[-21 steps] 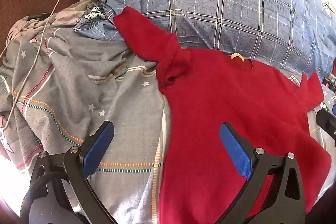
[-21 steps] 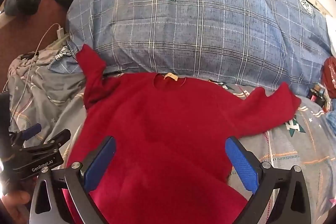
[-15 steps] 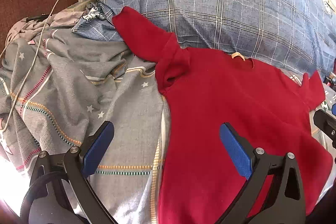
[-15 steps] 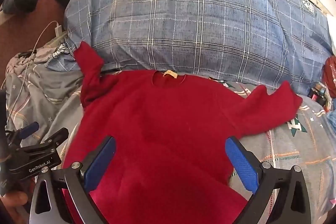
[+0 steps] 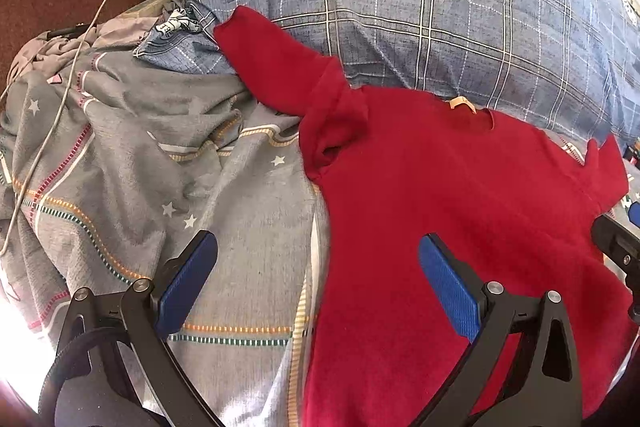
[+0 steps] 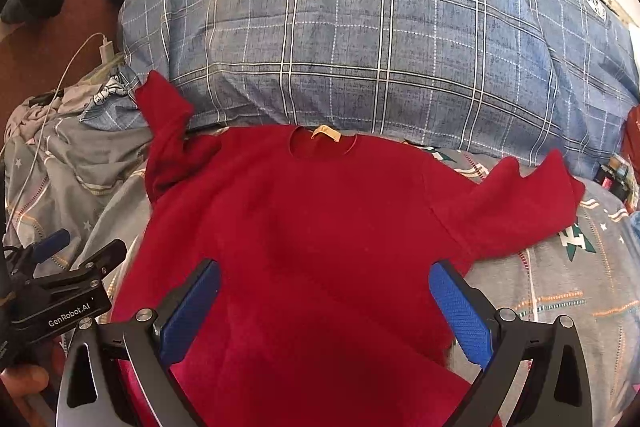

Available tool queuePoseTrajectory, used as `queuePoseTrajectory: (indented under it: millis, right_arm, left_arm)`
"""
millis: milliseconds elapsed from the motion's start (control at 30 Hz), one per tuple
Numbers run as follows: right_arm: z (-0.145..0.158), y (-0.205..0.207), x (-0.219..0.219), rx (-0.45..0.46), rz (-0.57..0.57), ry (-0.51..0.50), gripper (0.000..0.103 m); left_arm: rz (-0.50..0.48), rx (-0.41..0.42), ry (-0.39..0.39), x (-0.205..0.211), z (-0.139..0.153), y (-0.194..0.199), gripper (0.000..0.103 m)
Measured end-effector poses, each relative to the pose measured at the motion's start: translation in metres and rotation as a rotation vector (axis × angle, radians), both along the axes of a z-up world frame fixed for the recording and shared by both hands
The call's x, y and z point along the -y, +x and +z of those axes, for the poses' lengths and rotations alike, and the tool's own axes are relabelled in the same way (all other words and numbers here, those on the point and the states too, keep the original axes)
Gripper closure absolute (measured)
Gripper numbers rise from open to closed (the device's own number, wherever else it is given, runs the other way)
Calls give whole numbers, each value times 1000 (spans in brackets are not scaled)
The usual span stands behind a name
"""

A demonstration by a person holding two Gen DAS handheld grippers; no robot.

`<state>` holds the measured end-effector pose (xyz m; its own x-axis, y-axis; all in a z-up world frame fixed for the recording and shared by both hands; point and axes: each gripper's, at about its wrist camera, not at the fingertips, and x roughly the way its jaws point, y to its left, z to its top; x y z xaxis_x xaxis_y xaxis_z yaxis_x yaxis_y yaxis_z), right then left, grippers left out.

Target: Fold small clothes

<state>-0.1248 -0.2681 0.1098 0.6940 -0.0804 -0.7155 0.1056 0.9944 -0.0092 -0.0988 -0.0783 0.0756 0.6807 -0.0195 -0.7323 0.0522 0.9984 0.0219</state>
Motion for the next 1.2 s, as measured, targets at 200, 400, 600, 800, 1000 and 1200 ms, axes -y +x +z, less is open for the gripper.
queuePoseTrajectory:
  millis: [200,400,600,800,1000,1200]
  right_arm:
    - [-7,7,1,-19,2,-2,0]
    - [-12,12,5,-42,-1,8,0]
    - [-18,17,6,-36,-2,1,0]
    - [-21,21,6,-35,2,0,0]
    - [-24,26,5,-35,6,6,0]
    - [-28,32,5,-47,11,5,0]
  left_arm:
    - [10,-5,3,-1,-3,6,1]
    - [9,-13,8,1,-6,10,1]
    - [14,-13,13,-1,-7,13,1]
    - [18,-17,20,-3,-9,19,1]
    - [19,-18,23,-4,-10,22,1]
    - [24,-23,28,-7,-13,31,1]
